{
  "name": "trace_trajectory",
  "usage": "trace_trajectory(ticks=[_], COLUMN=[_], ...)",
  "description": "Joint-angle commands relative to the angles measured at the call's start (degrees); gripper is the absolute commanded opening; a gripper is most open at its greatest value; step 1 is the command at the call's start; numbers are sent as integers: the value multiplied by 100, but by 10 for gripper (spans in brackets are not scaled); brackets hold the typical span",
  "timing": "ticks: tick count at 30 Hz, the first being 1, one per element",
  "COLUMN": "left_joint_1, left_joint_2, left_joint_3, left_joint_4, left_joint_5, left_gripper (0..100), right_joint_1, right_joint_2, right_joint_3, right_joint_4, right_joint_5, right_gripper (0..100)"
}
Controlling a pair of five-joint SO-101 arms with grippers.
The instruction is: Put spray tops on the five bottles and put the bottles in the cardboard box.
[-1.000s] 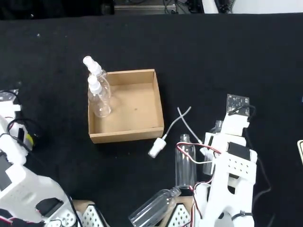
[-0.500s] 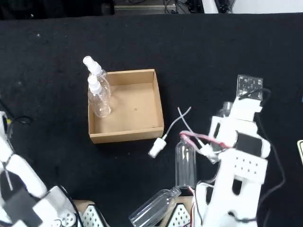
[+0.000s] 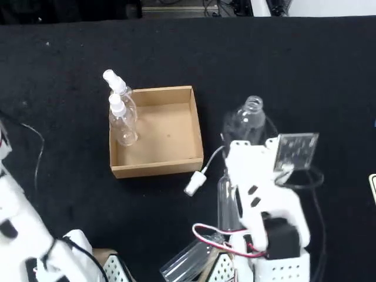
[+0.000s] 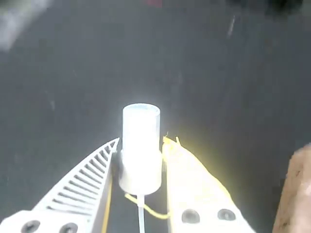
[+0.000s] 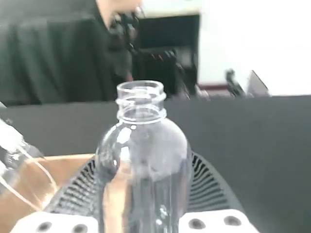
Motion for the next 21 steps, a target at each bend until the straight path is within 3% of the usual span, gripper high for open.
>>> trace_trajectory(ticks=[1,9,17,21], left_joint_1=[664,3257,6062,7108], left_joint_2=[-624,-554,-255,-105], left_joint_3=[-1429,-3196,-3020,-2501], left_joint_4=[-18,-149,-2022,-2796], left_joint_5=[501,1600,1705,1662], left_gripper=[29,29,29,29], right_joint_1=[-466,-1160,-1310,-1380], right_joint_2=[-892,-1481,-1516,-1516], right_joint_3=[462,954,1033,1042], right_joint_4=[-686,-774,-774,-782], right_joint_5=[-79,-53,-44,-44], right_gripper=[34,34,34,34])
